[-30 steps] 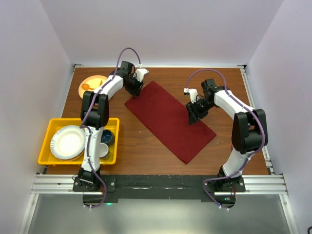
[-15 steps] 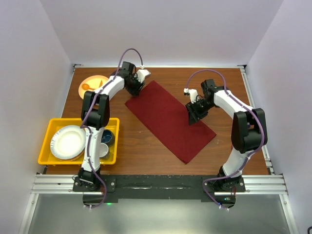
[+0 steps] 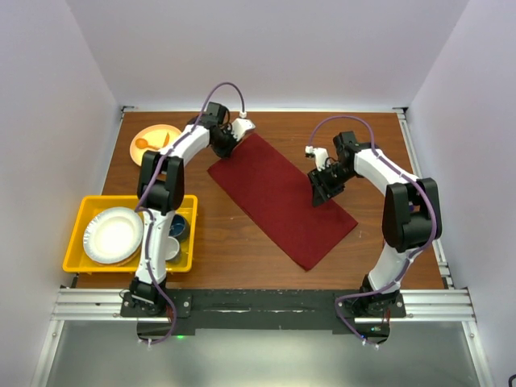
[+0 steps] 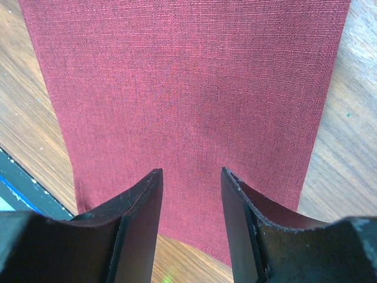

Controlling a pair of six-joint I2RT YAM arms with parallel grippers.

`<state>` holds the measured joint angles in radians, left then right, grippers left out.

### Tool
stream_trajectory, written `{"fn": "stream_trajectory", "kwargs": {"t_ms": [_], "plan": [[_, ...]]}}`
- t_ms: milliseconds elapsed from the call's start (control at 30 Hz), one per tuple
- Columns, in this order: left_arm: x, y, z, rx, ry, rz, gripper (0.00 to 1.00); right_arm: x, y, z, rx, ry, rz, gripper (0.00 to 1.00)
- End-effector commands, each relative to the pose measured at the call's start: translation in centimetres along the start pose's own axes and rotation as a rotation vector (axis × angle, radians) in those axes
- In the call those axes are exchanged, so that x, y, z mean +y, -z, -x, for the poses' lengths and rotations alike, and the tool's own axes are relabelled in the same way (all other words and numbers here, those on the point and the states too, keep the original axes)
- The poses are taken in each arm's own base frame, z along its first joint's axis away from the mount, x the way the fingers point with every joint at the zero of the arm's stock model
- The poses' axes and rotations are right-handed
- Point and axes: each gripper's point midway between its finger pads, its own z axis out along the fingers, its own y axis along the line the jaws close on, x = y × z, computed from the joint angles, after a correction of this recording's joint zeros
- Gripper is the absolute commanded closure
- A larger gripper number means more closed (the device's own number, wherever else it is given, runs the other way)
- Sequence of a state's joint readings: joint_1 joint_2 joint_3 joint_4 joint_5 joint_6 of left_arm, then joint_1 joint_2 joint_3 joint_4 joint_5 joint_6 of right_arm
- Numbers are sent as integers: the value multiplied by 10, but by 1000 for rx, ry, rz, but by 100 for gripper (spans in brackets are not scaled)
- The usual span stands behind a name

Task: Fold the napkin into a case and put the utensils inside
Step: Pick up the rectangle-folded napkin, then fold the square-folded napkin.

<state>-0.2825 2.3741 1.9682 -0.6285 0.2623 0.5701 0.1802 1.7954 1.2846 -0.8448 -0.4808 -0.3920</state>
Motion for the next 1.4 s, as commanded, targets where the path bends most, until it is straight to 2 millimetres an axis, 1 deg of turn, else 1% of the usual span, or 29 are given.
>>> {"fn": "stream_trajectory", "kwargs": {"t_ms": [0, 167, 267, 367, 400, 433, 467, 500, 533, 567, 600, 633, 667, 700, 733, 767, 833, 867, 933, 967, 1033, 1067, 1100, 1133, 1167, 1233, 1267, 1333, 1367], "plan": [[-7, -15, -57, 144, 54, -102, 100, -4, 6, 9, -33, -7, -14, 52], [44, 4, -28, 68, -1, 46, 100, -2, 4, 11, -47, -33, 5, 52], [60, 16, -7, 16, -51, 105, 100, -1, 3, 14, -57, -44, 13, 52], [55, 22, 7, -6, -80, 95, 100, -1, 4, 16, -63, -54, 16, 52], [47, 28, 18, -24, -102, 87, 100, -2, 4, 17, -68, -56, 15, 52], [42, 31, 25, -41, -114, 87, 100, -3, 6, 19, -77, -64, 15, 52], [31, 29, 24, -45, -111, 60, 100, -4, 7, 20, -81, -70, 16, 52], [20, 38, 39, -71, -131, 57, 100, -4, 7, 20, -83, -79, 20, 52], [11, 41, 45, -82, -142, 47, 100, -7, 9, 20, -90, -97, 23, 52], [-2, 39, 44, -80, -142, 18, 100, -8, 10, 21, -95, -104, 23, 52], [-17, 46, 56, -100, -155, 1, 100, -9, 11, 21, -97, -112, 25, 52], [-29, 46, 58, -101, -156, -24, 100, -12, 12, 20, -100, -124, 24, 52], [-43, 43, 54, -91, -136, -56, 100, -14, 13, 21, -103, -128, 24, 52], [-61, 46, 61, -102, -145, -80, 100, -15, 13, 20, -102, -136, 24, 52], [-70, 45, 64, -110, -136, -95, 100, -19, 16, 20, -107, -147, 18, 53], [-91, 42, 63, -108, -111, -141, 100, -21, 16, 19, -107, -154, 20, 53], [-108, 45, 70, -132, -97, -160, 100, -25, 19, 18, -112, -170, 17, 53], [-127, 45, 71, -132, -85, -188, 100, -26, 20, 17, -113, -172, 13, 53], [-144, 45, 78, -150, -71, -203, 100, -30, 21, 15, -111, -173, 4, 53], [-168, 45, 78, -146, -54, -243, 100, -31, 22, 14, -110, -175, 0, 53], [-194, 44, 80, -151, -50, -288, 100, -32, 22, 11, -107, -179, -5, 53], [-221, 43, 76, -139, -50, -330, 100, -33, 23, 11, -109, -180, -6, 53], [-233, 41, 81, -165, -58, -343, 100, -34, 25, 11, -111, -181, -13, 53], [-246, 39, 74, -150, -49, -369, 100, -34, 24, 9, -108, -186, -13, 53], [-267, 38, 75, -147, -34, -412, 100, -35, 24, 8, -108, -186, -15, 53], [-286, 37, 78, -151, -18, -458, 100, -36, 25, 6, -106, -189, -24, 53], [-302, 37, 79, -147, -2, -489, 100, -37, 26, 6, -108, -186, -29, 53], [-313, 37, 86, -173, 17, -517, 100, -39, 28, 4, -109, -184, -39, 53], [-323, 37, 90, -176, 35, -538, 100, -40, 29, 3, -107, -183, -43, 53]]}}
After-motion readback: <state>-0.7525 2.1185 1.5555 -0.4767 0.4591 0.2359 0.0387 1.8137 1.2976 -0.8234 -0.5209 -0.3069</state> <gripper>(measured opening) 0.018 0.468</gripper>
